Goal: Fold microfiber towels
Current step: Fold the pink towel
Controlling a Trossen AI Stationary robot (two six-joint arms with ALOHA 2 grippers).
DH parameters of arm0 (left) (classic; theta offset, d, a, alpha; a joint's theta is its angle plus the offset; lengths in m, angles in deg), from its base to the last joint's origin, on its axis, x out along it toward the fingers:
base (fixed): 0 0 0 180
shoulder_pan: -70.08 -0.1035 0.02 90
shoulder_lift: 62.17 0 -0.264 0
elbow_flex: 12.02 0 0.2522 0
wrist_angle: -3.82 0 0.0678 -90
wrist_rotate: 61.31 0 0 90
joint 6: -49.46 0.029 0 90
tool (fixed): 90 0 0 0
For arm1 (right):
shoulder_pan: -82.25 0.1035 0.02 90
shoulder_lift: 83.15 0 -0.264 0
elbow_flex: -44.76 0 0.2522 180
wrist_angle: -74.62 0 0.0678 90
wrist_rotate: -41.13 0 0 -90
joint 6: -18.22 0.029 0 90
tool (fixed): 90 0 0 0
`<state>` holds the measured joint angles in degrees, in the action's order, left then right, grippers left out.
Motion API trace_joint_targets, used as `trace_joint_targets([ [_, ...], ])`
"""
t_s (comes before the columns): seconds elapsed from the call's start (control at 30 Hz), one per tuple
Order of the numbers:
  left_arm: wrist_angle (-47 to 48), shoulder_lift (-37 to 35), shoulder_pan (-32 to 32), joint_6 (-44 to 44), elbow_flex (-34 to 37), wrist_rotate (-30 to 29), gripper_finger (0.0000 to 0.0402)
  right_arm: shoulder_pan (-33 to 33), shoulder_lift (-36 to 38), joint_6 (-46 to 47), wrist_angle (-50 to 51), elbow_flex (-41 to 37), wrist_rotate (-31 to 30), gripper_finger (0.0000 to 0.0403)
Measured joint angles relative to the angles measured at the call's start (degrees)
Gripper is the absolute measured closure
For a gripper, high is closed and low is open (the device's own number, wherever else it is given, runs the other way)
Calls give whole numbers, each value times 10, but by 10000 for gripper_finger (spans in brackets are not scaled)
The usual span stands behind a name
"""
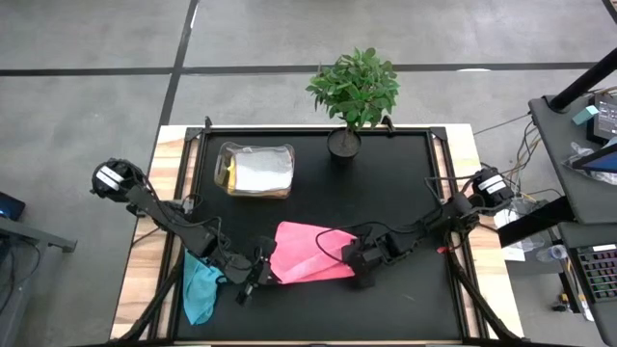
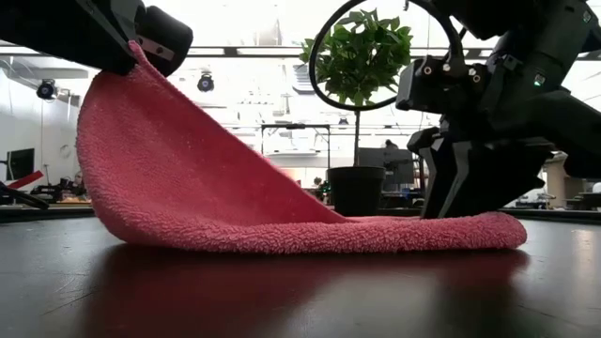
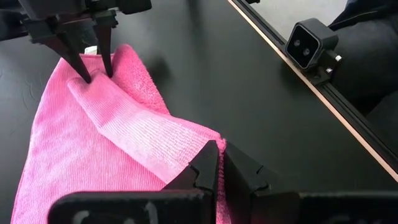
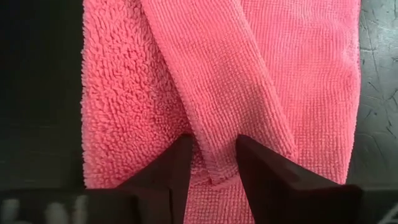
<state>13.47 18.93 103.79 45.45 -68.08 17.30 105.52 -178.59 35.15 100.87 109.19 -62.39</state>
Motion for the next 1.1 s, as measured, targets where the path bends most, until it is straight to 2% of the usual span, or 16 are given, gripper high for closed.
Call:
trace_joint_targets([
  [0.43, -3, 0, 0, -1, 2, 0, 401, 0, 1, -4, 12, 15, 4, 353],
  [0.57, -2, 0, 0, -1, 4, 0, 401, 0, 1, 0, 12, 15, 4, 365],
  [0.7, 0, 0, -4, -1, 5, 1, 401, -3, 1, 15, 12, 15, 4, 360],
  [1.1, -26, 6, 0, -1, 4, 5, 401, -4, 2, 31, 20, 16, 3, 309],
])
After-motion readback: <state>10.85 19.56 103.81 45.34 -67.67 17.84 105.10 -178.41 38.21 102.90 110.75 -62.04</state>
